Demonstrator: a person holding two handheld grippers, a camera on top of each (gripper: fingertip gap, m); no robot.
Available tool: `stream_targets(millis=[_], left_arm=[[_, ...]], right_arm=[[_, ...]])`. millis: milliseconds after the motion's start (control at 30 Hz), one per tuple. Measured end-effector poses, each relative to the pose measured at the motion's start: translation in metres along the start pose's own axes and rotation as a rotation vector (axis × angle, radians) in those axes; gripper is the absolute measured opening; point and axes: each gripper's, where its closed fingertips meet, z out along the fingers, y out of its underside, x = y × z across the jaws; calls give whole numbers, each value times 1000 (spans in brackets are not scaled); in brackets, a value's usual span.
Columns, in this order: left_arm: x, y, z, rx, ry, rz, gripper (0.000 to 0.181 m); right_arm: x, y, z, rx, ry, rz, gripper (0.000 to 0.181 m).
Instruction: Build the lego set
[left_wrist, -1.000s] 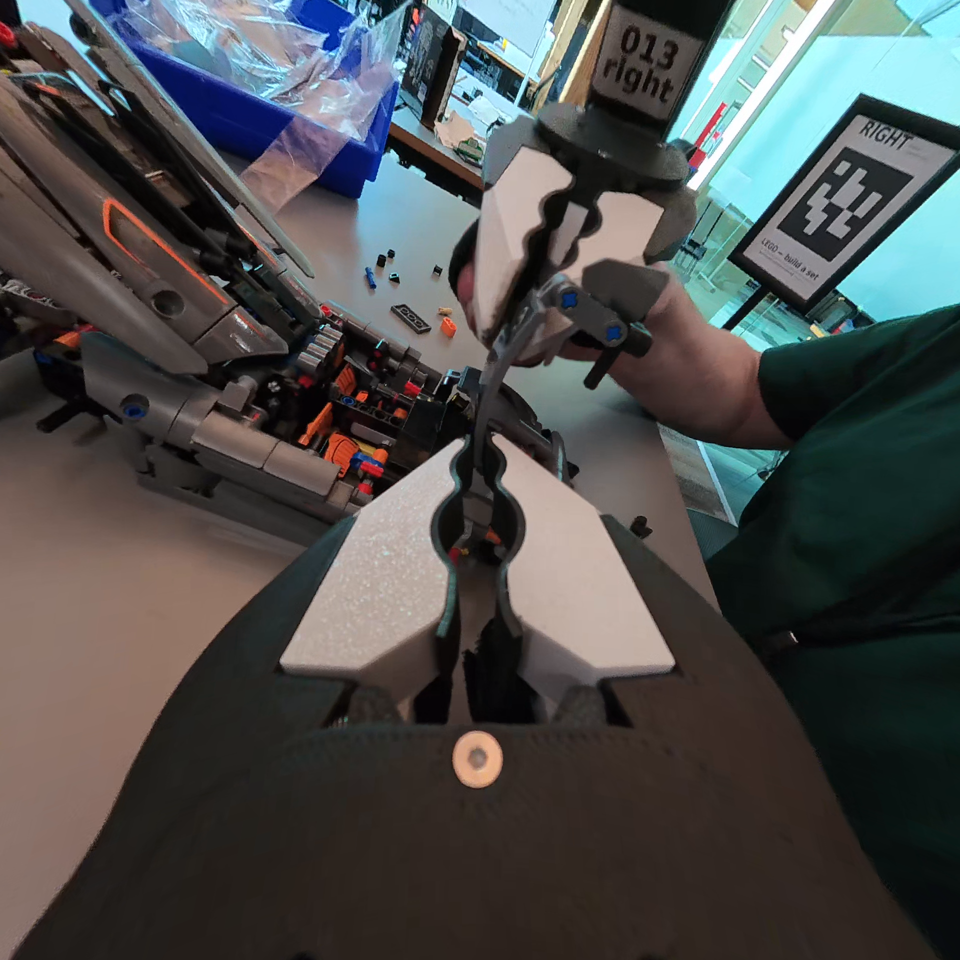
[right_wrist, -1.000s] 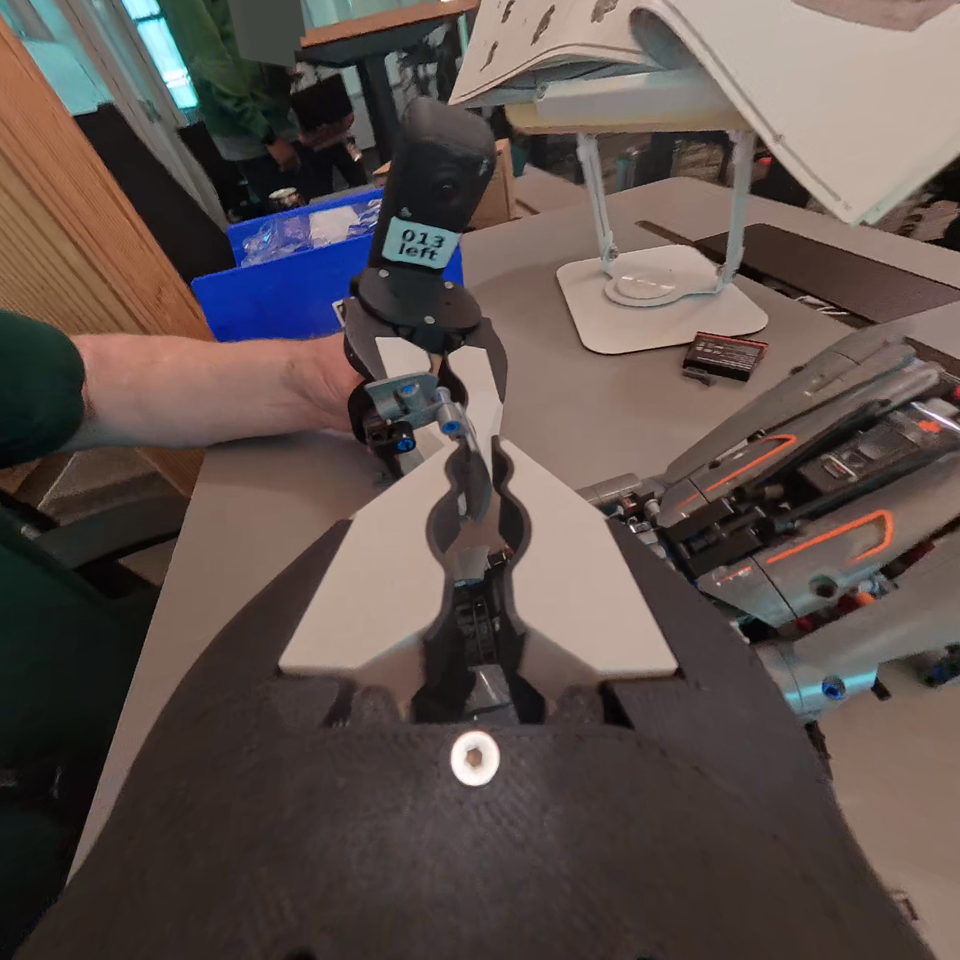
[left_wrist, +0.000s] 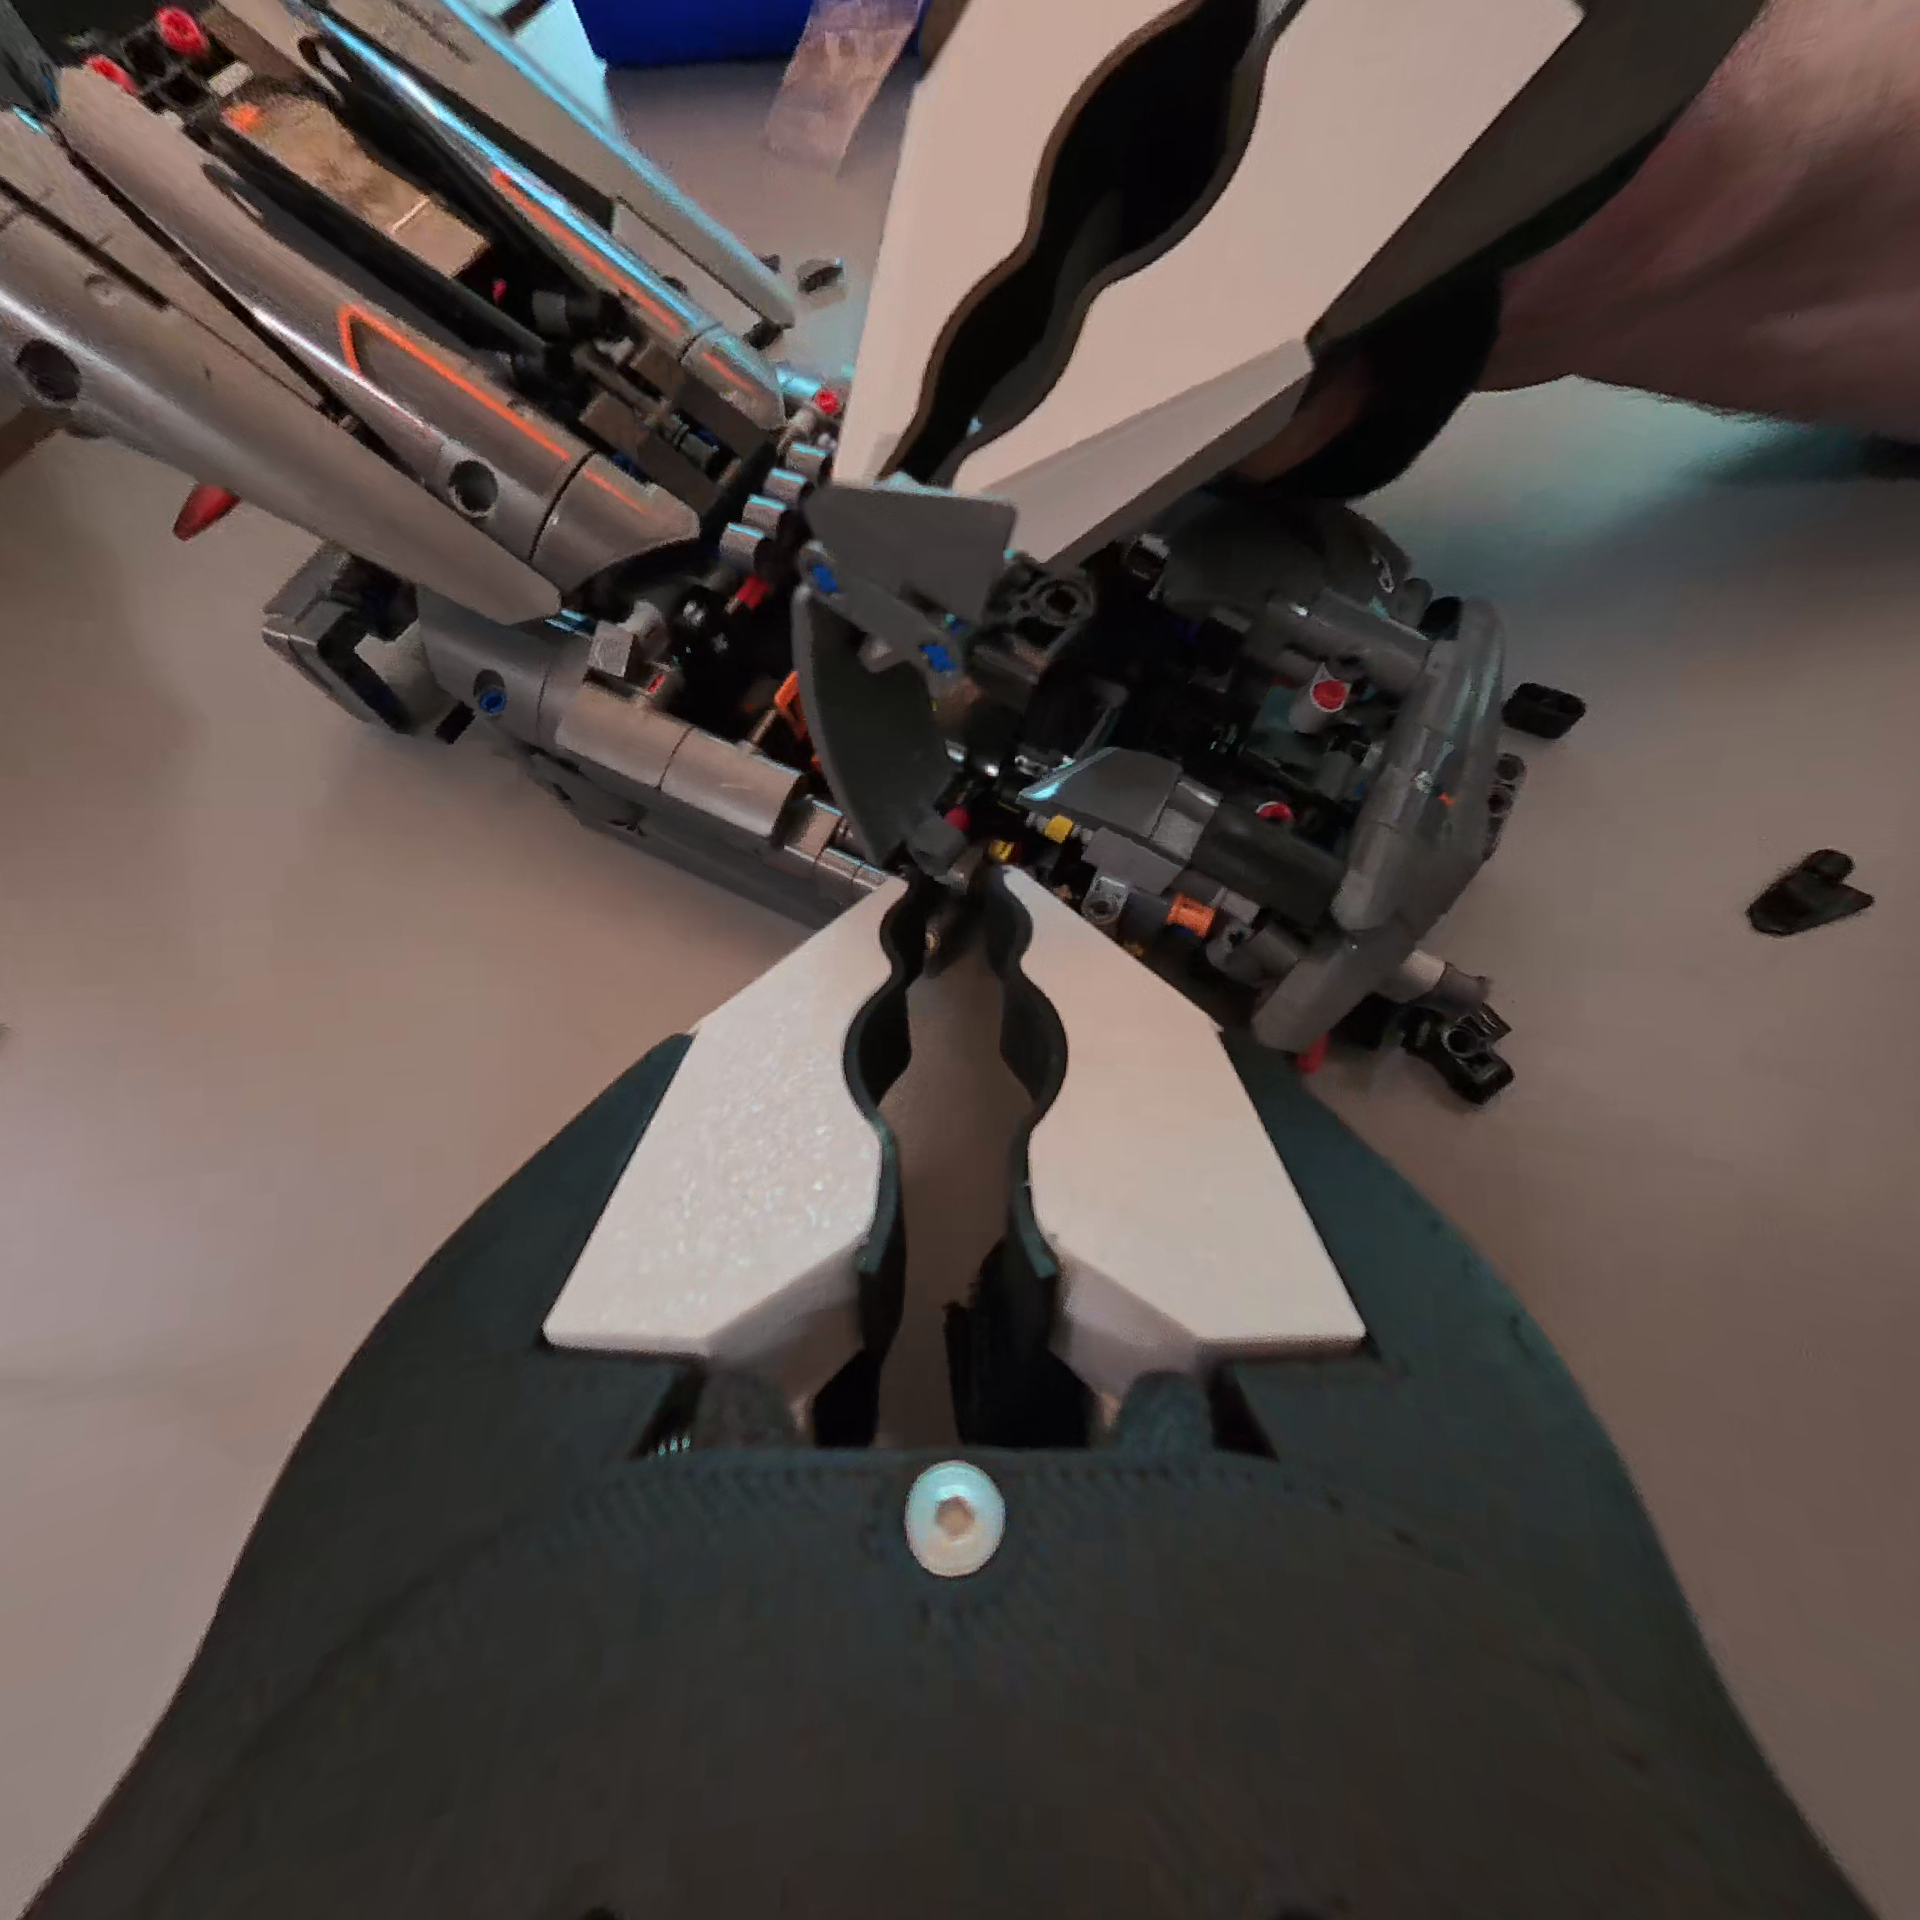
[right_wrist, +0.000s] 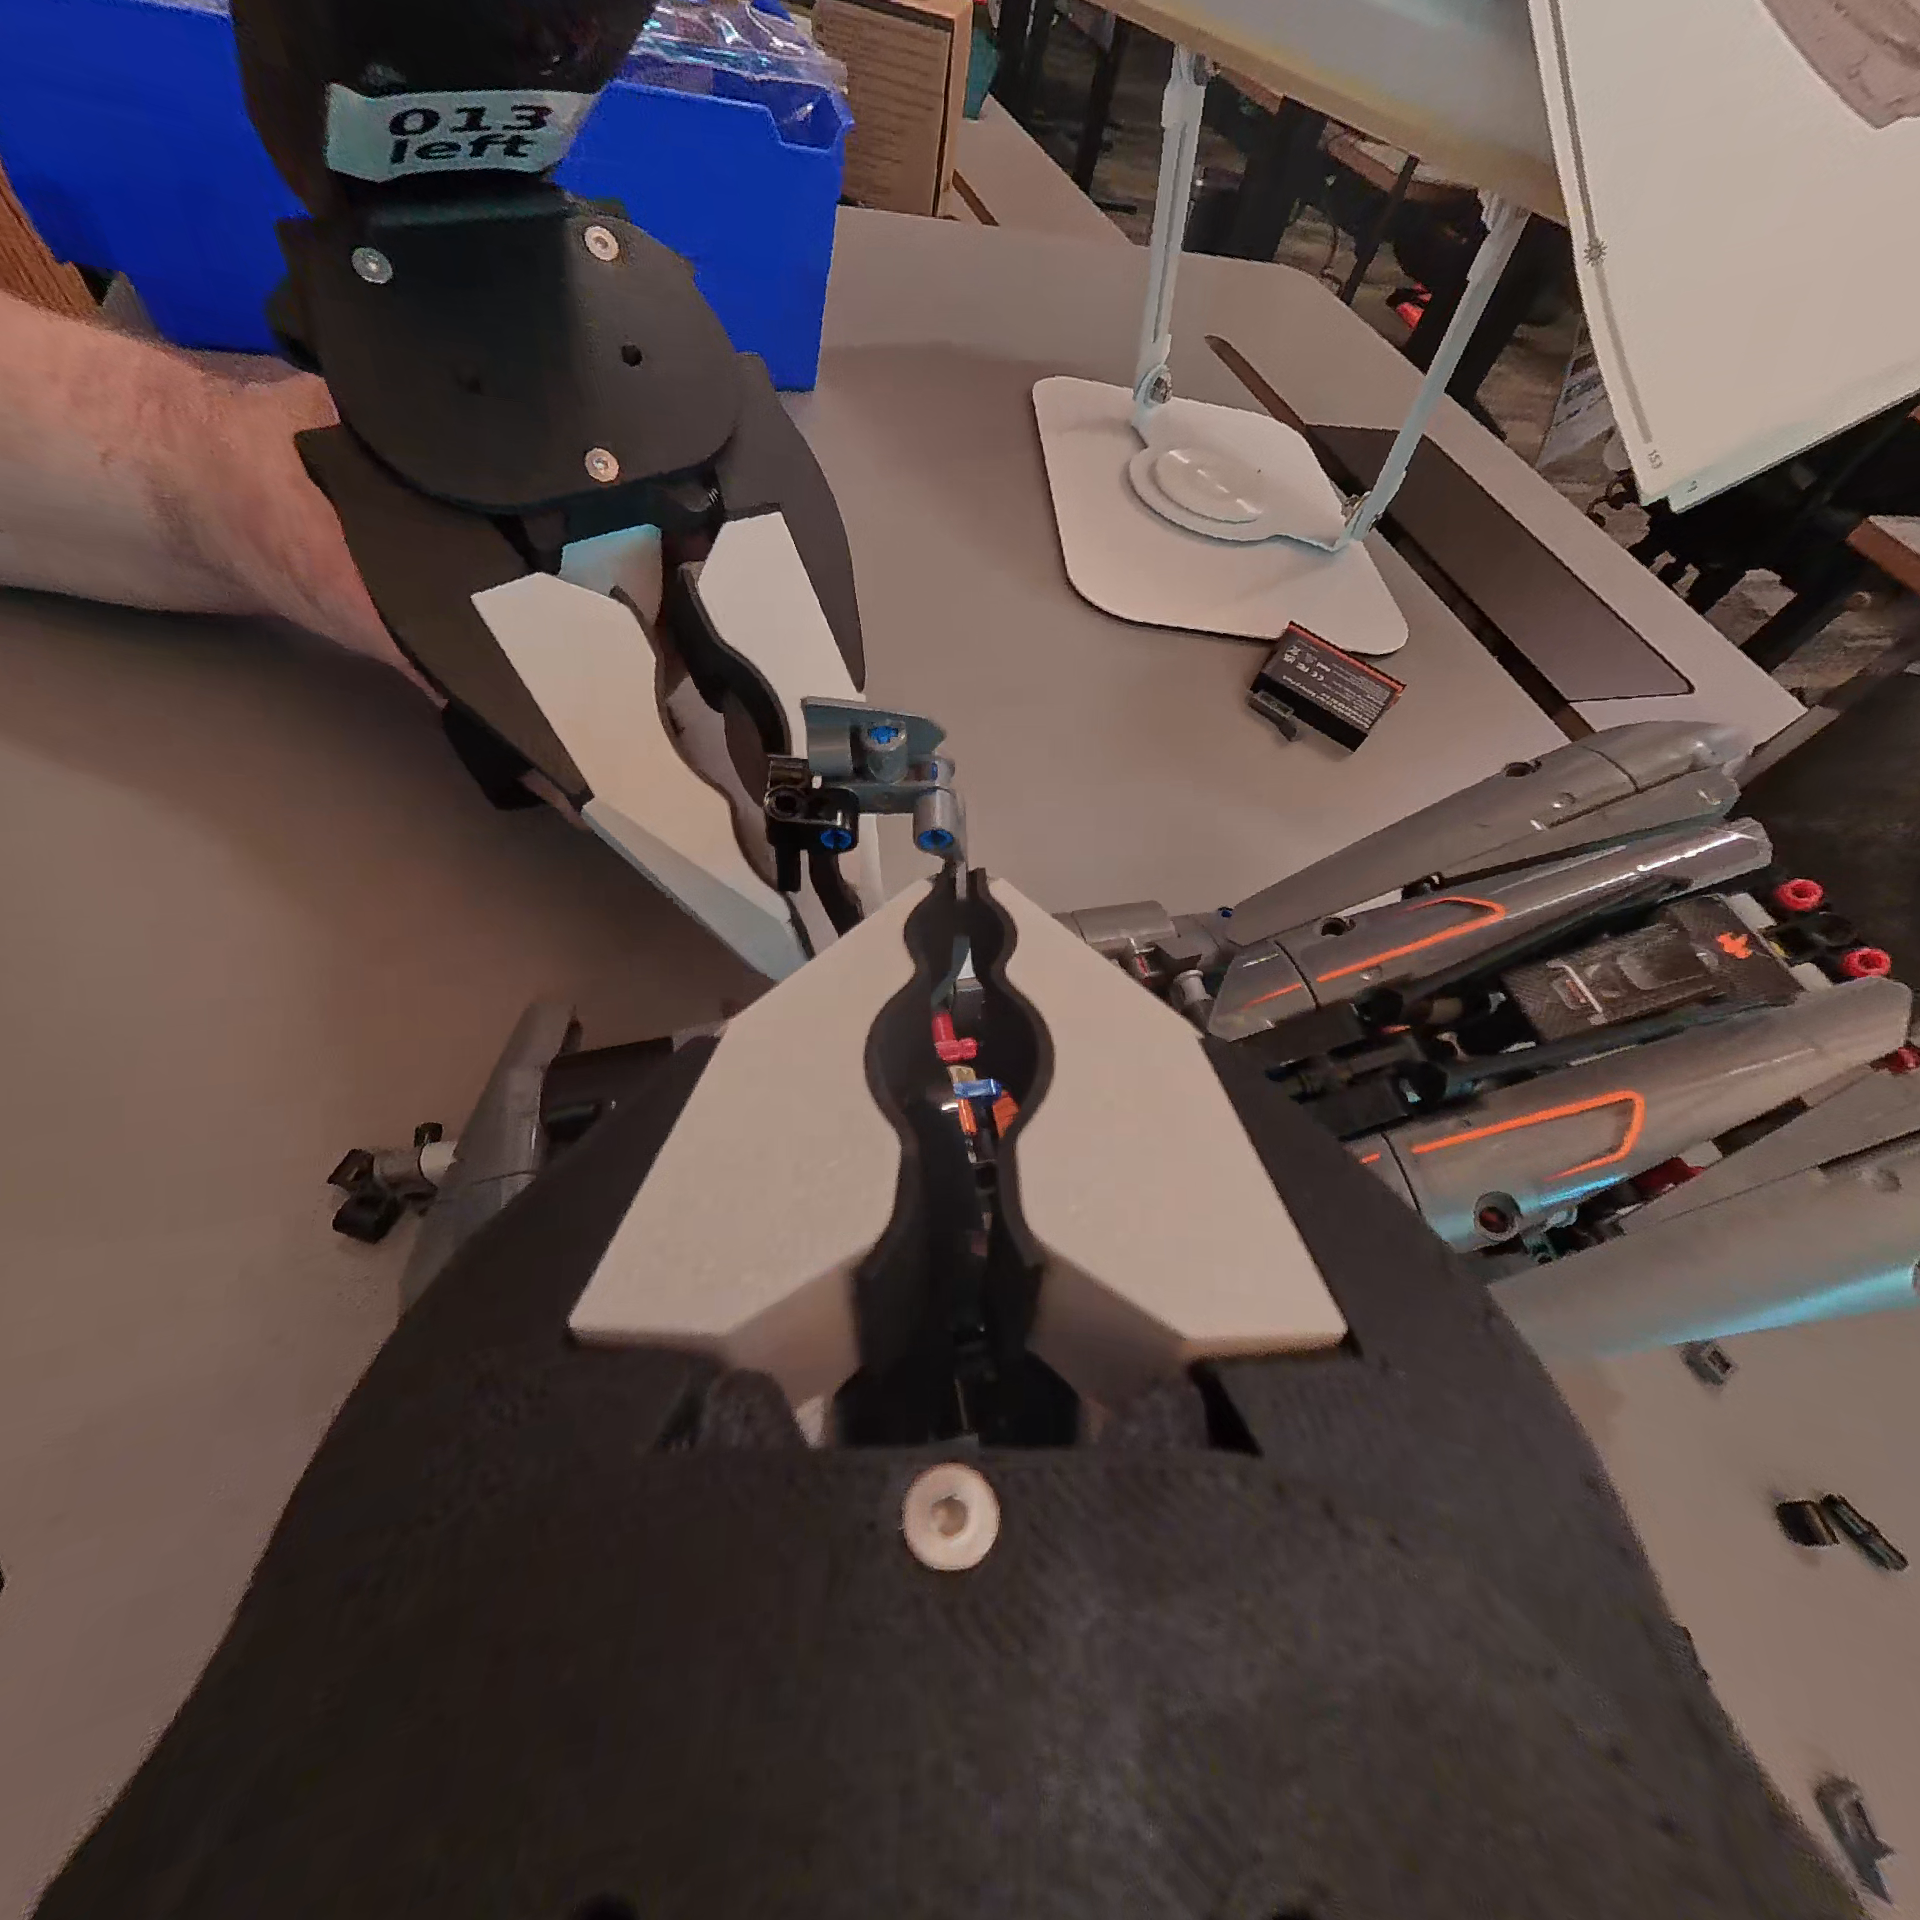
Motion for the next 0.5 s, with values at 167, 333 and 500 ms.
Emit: stream_targets(millis=[167,333,500], left_arm=[[-2,5,3,-39,-68,86,8],[0,2,3,-32,-90,122,8],[1,3,4,-46,-109,164,9]], right_arm=[[-3,-2,-2,16,28,-100,1],[-3,-1,-6,30,31,-129,1],[-7,-5,-5,53,46,-190,1]])
